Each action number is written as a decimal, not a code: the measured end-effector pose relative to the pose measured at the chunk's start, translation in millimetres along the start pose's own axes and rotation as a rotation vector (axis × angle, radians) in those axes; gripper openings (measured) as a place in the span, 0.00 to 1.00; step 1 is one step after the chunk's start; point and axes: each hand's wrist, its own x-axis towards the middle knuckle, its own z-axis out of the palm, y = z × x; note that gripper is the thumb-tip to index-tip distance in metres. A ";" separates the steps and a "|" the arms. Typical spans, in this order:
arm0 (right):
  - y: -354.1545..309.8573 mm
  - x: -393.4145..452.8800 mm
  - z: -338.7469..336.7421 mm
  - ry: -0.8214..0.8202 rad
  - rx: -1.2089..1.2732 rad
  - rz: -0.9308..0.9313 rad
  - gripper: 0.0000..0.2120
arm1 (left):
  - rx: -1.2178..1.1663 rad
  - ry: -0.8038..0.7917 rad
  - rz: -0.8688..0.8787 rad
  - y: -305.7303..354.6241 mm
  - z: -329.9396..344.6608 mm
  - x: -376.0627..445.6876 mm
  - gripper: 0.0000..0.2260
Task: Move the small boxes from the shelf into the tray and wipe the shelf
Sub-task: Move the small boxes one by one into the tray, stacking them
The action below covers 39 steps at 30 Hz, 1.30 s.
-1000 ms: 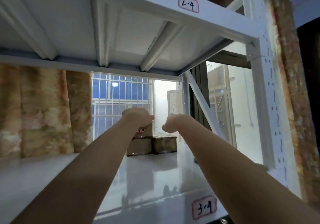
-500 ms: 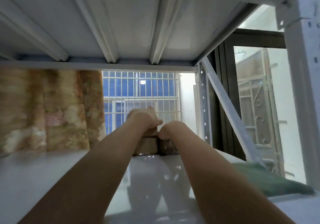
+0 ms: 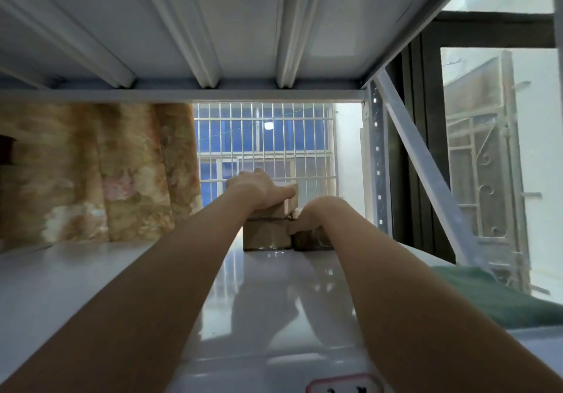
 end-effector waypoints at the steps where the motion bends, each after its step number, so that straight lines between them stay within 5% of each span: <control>1: 2.1 -2.5 0.3 -0.002 0.013 -0.004 0.19 | 0.010 0.020 0.000 -1.1 0.4 -1.1 0.44; 3: 6.4 -8.2 0.5 0.030 0.064 0.022 0.21 | 0.026 0.065 0.004 -3.8 0.0 -3.4 0.45; 8: 15.9 -14.8 2.8 0.244 0.287 0.148 0.44 | 0.013 0.133 -0.015 -8.9 -5.8 -12.1 0.46; 19: 18.8 -20.3 1.3 0.475 0.343 0.198 0.48 | -0.101 0.265 -0.025 -19.8 -7.7 -10.1 0.45; 32: 12.2 -35.4 -7.2 0.635 0.618 0.007 0.48 | -0.278 0.421 -0.070 -17.2 -13.2 -15.8 0.45; 39: 8.6 -41.8 -9.4 0.758 0.497 0.023 0.48 | -0.434 0.434 -0.076 -19.5 -14.5 -12.8 0.45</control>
